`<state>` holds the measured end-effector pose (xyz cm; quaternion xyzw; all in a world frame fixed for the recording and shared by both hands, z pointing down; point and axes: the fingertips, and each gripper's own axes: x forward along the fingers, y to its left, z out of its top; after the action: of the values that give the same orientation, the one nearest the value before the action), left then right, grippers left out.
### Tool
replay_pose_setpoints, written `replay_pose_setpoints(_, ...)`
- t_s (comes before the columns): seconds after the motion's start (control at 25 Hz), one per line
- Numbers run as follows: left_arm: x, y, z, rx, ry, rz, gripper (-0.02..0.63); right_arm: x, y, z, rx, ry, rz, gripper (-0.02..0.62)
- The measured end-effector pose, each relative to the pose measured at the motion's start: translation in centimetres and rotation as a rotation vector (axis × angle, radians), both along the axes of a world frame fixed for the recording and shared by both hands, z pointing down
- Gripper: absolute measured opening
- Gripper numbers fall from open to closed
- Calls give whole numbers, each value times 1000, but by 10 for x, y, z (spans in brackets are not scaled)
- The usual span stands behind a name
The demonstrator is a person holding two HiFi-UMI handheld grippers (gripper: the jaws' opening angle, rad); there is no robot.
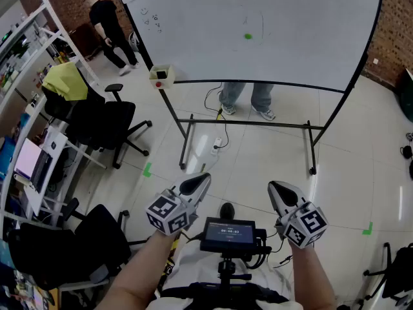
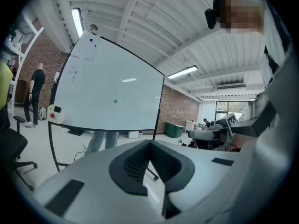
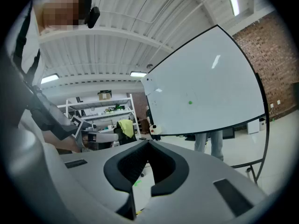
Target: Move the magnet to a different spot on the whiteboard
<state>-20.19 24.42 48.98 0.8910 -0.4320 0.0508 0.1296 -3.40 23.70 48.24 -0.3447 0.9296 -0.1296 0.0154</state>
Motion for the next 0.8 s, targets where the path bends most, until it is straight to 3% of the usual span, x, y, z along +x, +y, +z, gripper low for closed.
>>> replay_pose_setpoints(0.48, 36, -95, -1, 10, 24, 107, 23, 39, -68, -1, -7, 43, 118, 28)
replay_pose_setpoints(0.8, 37, -161, -2, -13, 25, 140, 23, 42, -129, -6, -13, 40, 163, 28)
